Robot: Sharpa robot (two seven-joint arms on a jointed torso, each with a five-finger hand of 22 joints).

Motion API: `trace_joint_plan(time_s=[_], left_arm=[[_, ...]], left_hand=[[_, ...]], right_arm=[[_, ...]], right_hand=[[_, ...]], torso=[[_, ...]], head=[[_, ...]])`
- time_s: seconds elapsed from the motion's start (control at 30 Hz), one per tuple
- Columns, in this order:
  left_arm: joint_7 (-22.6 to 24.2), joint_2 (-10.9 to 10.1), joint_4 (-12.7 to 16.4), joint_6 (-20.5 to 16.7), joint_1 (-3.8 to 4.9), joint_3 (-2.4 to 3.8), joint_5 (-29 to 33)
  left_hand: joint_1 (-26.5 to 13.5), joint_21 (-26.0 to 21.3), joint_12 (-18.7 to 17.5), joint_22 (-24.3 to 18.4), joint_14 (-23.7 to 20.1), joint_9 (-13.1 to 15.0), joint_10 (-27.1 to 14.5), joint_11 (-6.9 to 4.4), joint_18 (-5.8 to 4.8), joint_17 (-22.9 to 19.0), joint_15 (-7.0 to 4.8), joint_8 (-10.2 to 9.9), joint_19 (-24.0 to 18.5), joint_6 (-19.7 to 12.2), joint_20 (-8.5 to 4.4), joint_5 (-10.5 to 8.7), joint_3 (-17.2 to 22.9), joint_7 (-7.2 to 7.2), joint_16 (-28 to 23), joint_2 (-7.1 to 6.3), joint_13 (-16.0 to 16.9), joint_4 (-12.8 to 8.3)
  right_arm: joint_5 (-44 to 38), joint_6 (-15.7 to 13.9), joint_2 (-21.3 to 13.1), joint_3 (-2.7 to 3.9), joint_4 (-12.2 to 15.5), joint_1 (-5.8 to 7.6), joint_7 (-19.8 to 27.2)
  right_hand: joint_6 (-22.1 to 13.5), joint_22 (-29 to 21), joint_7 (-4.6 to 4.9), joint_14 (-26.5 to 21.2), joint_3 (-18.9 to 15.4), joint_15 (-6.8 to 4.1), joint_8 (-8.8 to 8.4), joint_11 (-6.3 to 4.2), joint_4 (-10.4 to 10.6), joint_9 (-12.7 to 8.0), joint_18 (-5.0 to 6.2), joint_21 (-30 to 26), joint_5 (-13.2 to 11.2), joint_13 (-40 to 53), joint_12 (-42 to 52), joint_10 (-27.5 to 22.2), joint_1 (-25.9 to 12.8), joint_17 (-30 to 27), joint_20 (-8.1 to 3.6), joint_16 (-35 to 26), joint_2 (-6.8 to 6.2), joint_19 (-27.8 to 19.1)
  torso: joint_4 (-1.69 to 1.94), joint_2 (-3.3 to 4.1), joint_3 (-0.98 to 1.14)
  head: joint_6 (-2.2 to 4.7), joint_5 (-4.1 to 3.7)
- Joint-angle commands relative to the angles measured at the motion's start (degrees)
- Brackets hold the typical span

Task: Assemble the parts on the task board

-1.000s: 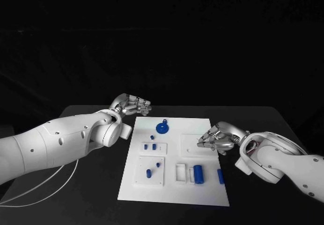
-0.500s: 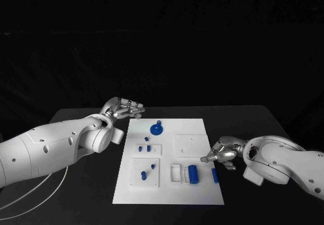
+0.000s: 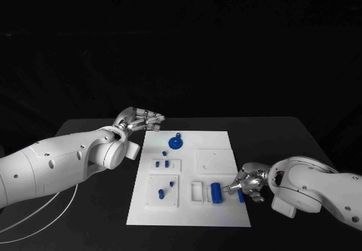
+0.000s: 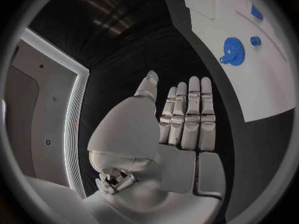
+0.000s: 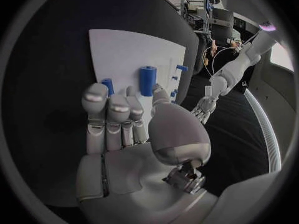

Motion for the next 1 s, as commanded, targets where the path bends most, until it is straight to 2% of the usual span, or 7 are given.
trace_joint_plan(time_s=[0.03,0.13,0.4,0.67,1.0], left_arm=[[1.2,0.1,0.3,1.7,0.0,0.03,1.1],[1.1,0.1,0.4,1.9,0.0,0.03,1.2],[1.0,0.2,0.6,2.2,0.0,0.03,1.2],[0.7,0.3,0.8,2.5,0.0,0.02,1.2],[0.5,0.3,0.9,2.7,0.01,0.02,1.2]], left_hand=[[-0.3,0.0,0.1,-4.7,-0.1,0.0,-0.2,0.19,-1.02,-0.1,0.07,-0.2,1.0,-0.3,-0.02,-0.38,-1.1,0.1,-0.2,0.59,0.0,-0.2],[-0.8,0.2,0.1,-8.2,0.1,0.0,-0.2,0.15,-0.99,-0.1,0.04,-0.1,1.9,-0.4,-0.05,-0.49,-1.2,0.11,-0.3,0.62,0.0,-0.2],[-0.9,0.4,0.1,-12.1,-0.4,0.0,-0.1,0.25,-0.87,-0.2,0.17,-0.2,2.7,-0.3,0.06,-0.37,-1.2,0.24,-0.3,0.55,0.0,-0.2],[-0.8,0.5,0.1,-12.5,-0.1,0.0,-0.1,0.27,-0.85,-0.1,0.08,-0.2,3.0,-0.3,-0.03,0.07,-1.1,0.36,-0.3,0.67,0.0,-0.3],[-0.7,0.5,0.1,-12.9,0.0,0.0,0.0,0.27,-0.87,-0.1,0.06,-0.2,3.1,-0.2,-0.07,0.32,-1.1,0.36,-0.3,0.74,0.0,-0.4]], right_arm=[[0.4,-1.1,0.4,-0.21,0.5,-0.07,-3.2],[0.3,-2.1,1.1,-0.61,0.7,-0.09,-3.8],[0.2,-3.6,2.6,-1.58,0.8,-0.12,-4.3],[-0.3,-5.3,4.3,-2.75,-0.3,-0.12,-4.8],[-0.6,-6.2,6.3,-4.41,-2.1,-0.11,-5.2]], right_hand=[[-0.7,1.2,0.07,0.0,-0.6,0.33,-0.15,0.24,0.1,-0.1,-0.05,0.2,0.4,0.1,-0.1,0.3,-0.3,0.2,0.5,0.2,0.1,3.2],[-1.1,1.4,0.19,0.0,-1.4,0.39,-0.12,0.31,0.5,-0.2,0.0,0.3,0.5,0.2,0.0,0.3,-0.5,0.4,0.57,0.3,0.08,3.2],[-1.5,1.6,0.27,0.1,-1.7,0.43,-0.13,0.37,0.8,-0.2,0.01,0.4,-0.2,0.3,0.1,0.4,-0.7,0.5,0.6,0.4,0.08,3.2],[-1.8,1.7,0.37,0.1,-1.8,0.48,-0.14,0.43,1.0,-0.3,0.03,0.5,-0.4,0.4,0.2,0.4,-0.6,0.7,0.64,0.4,-0.12,3.2],[-1.8,1.9,0.39,0.1,-1.7,0.52,-0.09,0.46,0.8,-0.4,0.06,0.5,0.2,0.5,0.3,0.3,0.0,0.8,0.71,0.5,0.32,3.2]], torso=[[-0.02,0.05,0.0],[-0.02,0.04,0.04],[-0.01,0.06,0.07],[-0.01,0.03,0.03],[0.0,0.03,-0.05]], head=[[-0.14,0.26],[-0.2,0.19],[-0.54,0.15],[-1.05,0.23],[-1.25,0.61]])
